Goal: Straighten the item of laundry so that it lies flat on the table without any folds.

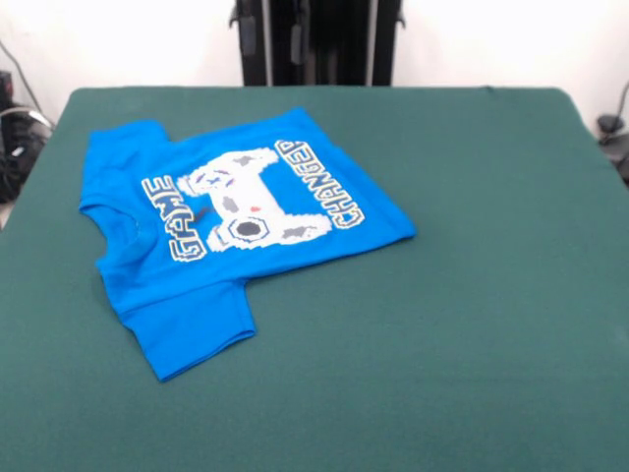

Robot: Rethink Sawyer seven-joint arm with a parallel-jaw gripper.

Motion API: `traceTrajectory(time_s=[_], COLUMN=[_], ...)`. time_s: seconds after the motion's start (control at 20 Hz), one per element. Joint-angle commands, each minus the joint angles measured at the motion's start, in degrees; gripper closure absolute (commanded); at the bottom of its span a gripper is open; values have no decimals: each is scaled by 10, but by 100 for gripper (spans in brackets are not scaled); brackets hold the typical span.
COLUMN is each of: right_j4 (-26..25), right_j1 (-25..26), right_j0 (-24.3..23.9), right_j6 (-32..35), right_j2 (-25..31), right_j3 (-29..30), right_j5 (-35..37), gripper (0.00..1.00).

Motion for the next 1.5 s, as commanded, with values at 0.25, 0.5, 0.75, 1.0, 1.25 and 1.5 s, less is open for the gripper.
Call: traceTrajectory(time_s=[0.25,0.5,0.75,1.0,1.25,1.5], right_j4=[44,54,61,63,61,45], right_j1=[1,-8,-18,-24,-20,-3], right_j0=[41,40,41,41,32,17], right_j6=[70,63,59,54,45,31], right_j2=[-3,-1,-1,-2,1,-3], right_j3=[36,40,39,43,42,31], right_j5=[50,58,71,74,69,60], gripper=[0,0,0,0,0,0])
